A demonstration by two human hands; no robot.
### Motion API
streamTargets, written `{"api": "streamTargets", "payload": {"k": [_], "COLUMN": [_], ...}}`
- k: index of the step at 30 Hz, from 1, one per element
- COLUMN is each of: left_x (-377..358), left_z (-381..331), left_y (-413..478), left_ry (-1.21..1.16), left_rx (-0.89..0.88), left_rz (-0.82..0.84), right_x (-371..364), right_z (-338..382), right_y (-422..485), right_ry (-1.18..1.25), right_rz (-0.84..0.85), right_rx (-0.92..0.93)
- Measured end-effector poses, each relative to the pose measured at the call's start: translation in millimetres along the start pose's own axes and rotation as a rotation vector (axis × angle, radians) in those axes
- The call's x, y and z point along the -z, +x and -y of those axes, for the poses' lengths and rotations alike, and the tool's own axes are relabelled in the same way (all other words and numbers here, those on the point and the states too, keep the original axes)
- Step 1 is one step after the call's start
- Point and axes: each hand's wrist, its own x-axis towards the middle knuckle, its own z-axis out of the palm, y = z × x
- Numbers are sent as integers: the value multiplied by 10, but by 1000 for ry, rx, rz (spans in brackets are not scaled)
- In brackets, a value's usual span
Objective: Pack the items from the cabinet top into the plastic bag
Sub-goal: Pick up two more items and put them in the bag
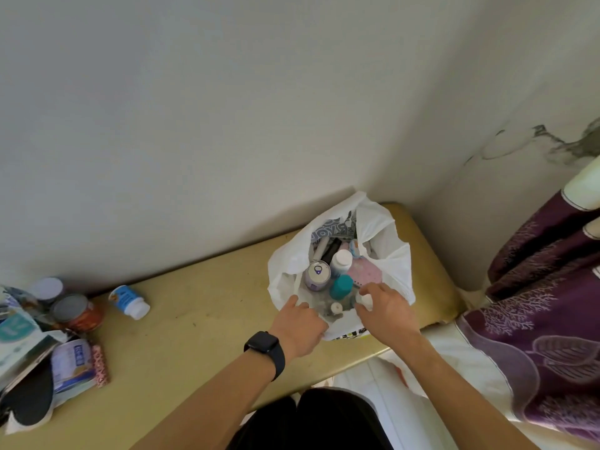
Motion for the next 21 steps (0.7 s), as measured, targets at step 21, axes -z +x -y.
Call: {"api": "streamTargets", "payload": {"k": [21], "left_x": [-1902], "left_z": [1231], "left_y": [-2364], "left_ry": [-916], "left_rx": [1050], "left_rz": [-120], "right_x": [-1107], "right_z": [2270], "right_y": [-414], "right_ry": [-100], "right_rz": [343], "right_rx": [677]}}
